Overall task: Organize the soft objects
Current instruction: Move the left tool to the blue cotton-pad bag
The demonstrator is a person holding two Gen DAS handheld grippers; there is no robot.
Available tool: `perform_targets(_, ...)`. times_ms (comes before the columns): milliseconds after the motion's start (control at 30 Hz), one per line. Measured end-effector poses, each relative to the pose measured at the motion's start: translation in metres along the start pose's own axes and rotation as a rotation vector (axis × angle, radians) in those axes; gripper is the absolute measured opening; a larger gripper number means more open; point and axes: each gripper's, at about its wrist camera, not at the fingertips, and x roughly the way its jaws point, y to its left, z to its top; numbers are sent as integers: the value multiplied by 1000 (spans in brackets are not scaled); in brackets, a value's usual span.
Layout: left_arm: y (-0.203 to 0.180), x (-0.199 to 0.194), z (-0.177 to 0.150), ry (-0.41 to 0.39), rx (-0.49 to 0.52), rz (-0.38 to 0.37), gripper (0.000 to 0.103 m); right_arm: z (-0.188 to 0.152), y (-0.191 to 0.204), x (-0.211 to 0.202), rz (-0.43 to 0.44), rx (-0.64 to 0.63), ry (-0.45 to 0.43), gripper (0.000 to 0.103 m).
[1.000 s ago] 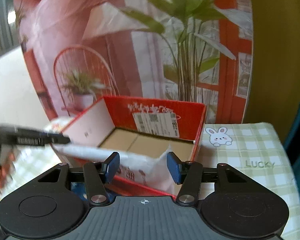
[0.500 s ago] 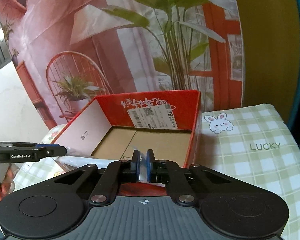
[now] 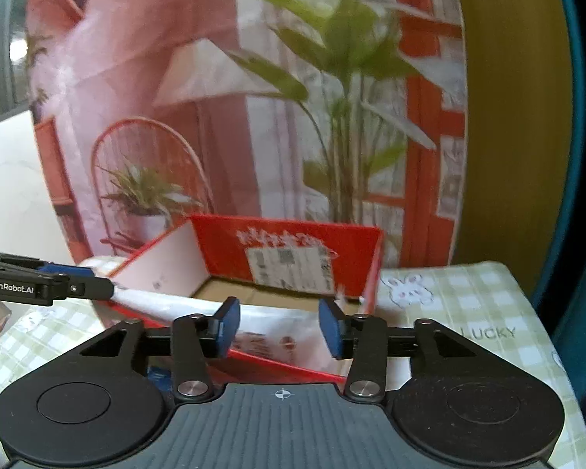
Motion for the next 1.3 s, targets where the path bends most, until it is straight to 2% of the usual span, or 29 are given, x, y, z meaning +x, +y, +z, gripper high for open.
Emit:
perform_targets(133,-2,-10,-16,8,-46,-11,57,-14,13,-1,62,-17,20,55)
perform_targets(233,-2,-6,-32,53,-86,-20,57,-31,24,3,102,-53,57,56)
perform_targets(333,0,1,-51,103,-130,-17,57,-49,32,10,103,-72,115,56)
perform_targets(500,8,9,-75,177,-190,13,57,-74,34,20,111,-29,204,57)
perform_targets(767,11,14,-104,266,-209,35,58,-93,37,33,117,19,284,62)
perform_targets(1200,7,13,-114,263,-198,25,58,-100,38,40,141,26,312,62)
perform_targets(1300,5,12,-113,260,-196,19,54,-101,38,41,142,24,312,62)
